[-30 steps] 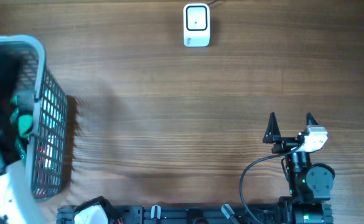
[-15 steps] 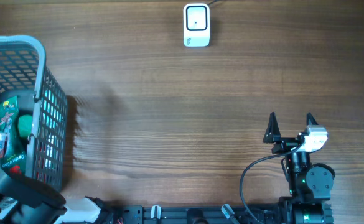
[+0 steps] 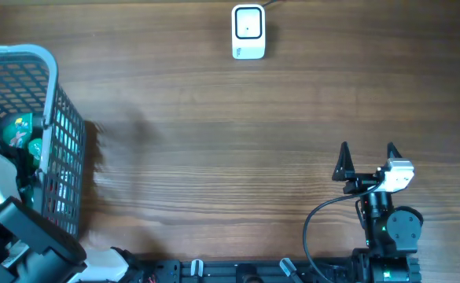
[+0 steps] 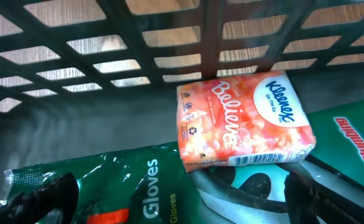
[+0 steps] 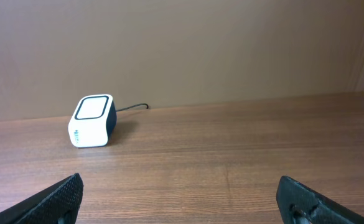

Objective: Scan the item barcode
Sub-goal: 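Grasp the orange tissue pack with the left gripper and lift it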

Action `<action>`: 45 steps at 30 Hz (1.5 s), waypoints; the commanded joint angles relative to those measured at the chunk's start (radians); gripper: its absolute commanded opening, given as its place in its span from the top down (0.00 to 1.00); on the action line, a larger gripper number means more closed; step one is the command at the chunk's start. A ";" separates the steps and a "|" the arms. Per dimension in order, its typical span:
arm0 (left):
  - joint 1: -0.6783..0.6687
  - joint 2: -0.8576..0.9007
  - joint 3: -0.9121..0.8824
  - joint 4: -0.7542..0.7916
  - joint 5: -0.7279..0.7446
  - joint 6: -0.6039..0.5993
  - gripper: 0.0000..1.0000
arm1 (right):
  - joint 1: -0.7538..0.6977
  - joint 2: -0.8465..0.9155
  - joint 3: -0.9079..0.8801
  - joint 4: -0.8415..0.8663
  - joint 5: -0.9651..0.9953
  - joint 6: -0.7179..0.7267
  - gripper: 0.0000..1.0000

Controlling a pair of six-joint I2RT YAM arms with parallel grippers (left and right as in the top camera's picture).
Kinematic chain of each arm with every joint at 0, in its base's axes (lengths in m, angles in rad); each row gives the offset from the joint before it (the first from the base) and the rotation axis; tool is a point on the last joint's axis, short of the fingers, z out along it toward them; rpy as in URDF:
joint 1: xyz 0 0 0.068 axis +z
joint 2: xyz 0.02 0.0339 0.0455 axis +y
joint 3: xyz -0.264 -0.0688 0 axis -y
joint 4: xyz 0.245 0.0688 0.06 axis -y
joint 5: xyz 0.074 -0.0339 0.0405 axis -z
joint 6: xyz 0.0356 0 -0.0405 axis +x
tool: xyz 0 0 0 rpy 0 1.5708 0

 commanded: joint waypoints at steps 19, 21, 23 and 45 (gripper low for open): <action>-0.050 0.021 -0.164 0.381 0.154 0.021 0.00 | -0.004 -0.006 -0.001 0.003 0.016 0.017 0.00; -0.073 0.005 -0.164 0.434 0.153 0.028 0.00 | -0.004 -0.006 -0.001 0.003 0.016 0.017 0.00; -0.072 0.006 -0.164 0.455 0.153 0.027 0.00 | -0.004 -0.006 -0.001 0.003 0.016 0.017 0.00; 0.055 -0.140 -0.135 0.356 0.241 0.027 0.96 | -0.004 -0.006 -0.001 0.003 0.016 0.016 0.00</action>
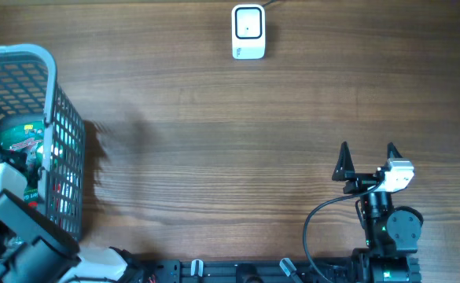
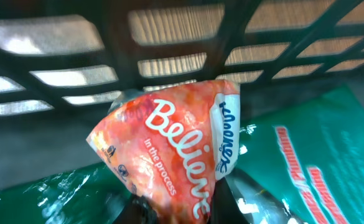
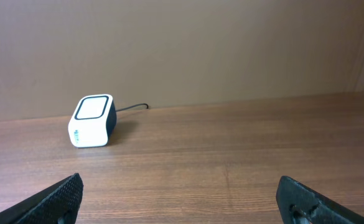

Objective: Scan the item barcode
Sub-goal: 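Grasp the orange tissue pack with the left gripper and lift it, then carry the tissue pack to the table center and release it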

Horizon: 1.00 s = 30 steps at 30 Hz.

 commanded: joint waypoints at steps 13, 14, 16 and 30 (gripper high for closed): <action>-0.546 -0.926 0.051 -0.126 0.966 0.019 0.96 | -0.004 -0.006 -0.001 0.003 0.016 0.017 0.00; -0.640 -0.906 0.051 -0.179 0.909 0.072 0.96 | -0.004 -0.006 -0.001 0.003 0.016 0.017 0.00; -0.849 -0.824 0.051 -0.274 0.752 0.143 0.96 | -0.004 -0.006 -0.001 0.003 0.016 0.017 0.00; -1.538 0.065 0.093 -0.105 0.416 0.087 0.75 | -0.004 -0.006 -0.001 0.003 0.016 0.017 0.00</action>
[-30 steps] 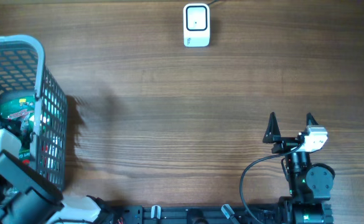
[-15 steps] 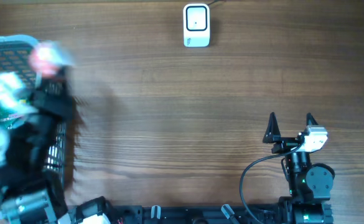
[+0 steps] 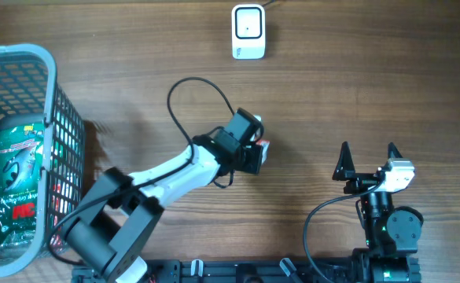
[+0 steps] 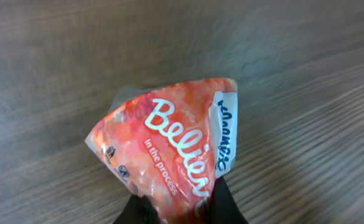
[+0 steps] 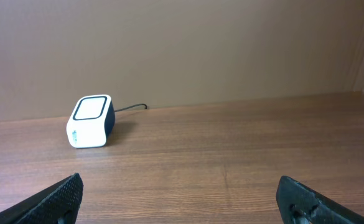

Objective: Scan the item barcode
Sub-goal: 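Carry the tissue pack to the table center and release it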

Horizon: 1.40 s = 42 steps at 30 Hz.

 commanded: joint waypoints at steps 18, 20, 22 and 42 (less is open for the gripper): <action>0.005 -0.106 0.192 -0.132 -0.139 -0.005 0.88 | -0.002 -0.006 -0.001 0.003 0.011 0.017 0.00; 0.005 -0.066 0.191 -0.132 -0.139 -0.080 0.94 | -0.002 -0.006 -0.001 0.003 0.011 0.017 0.00; 0.006 -0.005 0.191 -0.129 -0.139 -0.173 0.94 | -0.002 -0.006 -0.001 0.003 0.011 0.017 0.00; 0.011 0.077 0.204 -0.112 -0.155 -0.325 0.96 | -0.002 -0.006 -0.001 0.003 0.011 0.017 0.00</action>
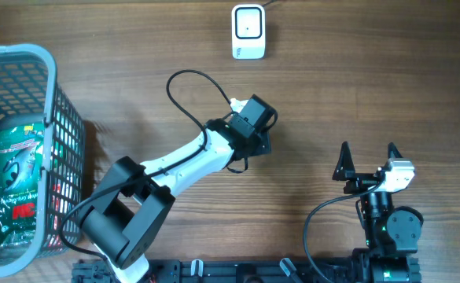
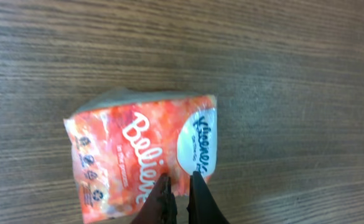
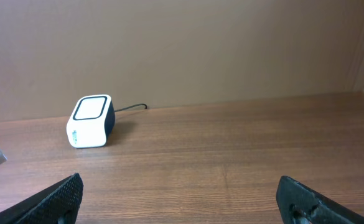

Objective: Scan the item barcode
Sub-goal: 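Carry the tissue pack to the table center and release it, then reach the left gripper into the basket and grasp the green-lidded jar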

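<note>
An orange Kleenex tissue pack fills the middle of the left wrist view, lying flat at or just above the wooden table. My left gripper is shut on the pack's near edge, its dark fingers almost touching. Overhead, the left gripper sits mid-table and hides the pack. The white barcode scanner stands at the far edge, window up, and also shows in the right wrist view as the scanner. My right gripper rests open near the front right, nothing between its fingers.
A grey plastic basket stands at the left edge with green packets inside. The left arm's black cable loops over the table between basket and scanner.
My left gripper has moved a little farther from the front edge, toward the scanner, still holding the pack. The pack now looks flat against the table instead of tilted. The right arm has not moved.
My left gripper was open inside the basket with the tissue pack between its fingers. Then it was shut on the pack, still in the basket. Later it held the pack over mid-table, and now holds it slightly nearer the scanner. The right gripper stayed open and still.
</note>
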Action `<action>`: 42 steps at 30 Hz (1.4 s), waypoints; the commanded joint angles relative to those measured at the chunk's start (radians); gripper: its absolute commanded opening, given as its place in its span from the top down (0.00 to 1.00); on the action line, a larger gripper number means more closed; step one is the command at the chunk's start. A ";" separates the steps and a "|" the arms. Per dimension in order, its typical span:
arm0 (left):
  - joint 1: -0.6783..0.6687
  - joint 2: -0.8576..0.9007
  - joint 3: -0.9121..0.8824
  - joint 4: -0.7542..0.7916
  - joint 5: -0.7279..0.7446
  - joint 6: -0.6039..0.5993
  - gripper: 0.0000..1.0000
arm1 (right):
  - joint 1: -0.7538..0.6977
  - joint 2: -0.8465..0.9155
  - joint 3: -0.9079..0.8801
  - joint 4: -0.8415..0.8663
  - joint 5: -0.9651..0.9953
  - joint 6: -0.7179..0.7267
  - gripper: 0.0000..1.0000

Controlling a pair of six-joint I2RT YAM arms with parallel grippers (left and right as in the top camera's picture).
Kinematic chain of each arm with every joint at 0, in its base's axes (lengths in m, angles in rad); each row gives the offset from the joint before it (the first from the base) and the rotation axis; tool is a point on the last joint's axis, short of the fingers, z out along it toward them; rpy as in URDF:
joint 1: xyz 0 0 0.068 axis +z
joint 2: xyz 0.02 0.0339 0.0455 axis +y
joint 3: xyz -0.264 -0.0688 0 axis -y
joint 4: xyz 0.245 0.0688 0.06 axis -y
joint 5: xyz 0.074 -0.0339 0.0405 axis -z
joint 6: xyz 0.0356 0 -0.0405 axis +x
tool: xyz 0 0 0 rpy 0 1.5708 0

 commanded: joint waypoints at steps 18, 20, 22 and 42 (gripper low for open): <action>-0.002 -0.008 -0.072 0.061 -0.051 -0.174 0.96 | -0.002 -0.006 -0.001 0.003 0.011 0.017 0.00; -0.002 -0.097 -0.005 0.033 -0.077 -0.069 0.96 | -0.002 -0.006 -0.001 0.003 0.011 0.017 0.00; -0.001 -0.214 0.107 -0.032 -0.174 0.019 0.85 | -0.002 -0.006 -0.001 0.003 0.011 0.017 0.00; 1.150 -0.684 0.346 -0.658 -0.385 -0.224 0.00 | -0.002 -0.006 -0.001 0.003 0.011 0.017 0.00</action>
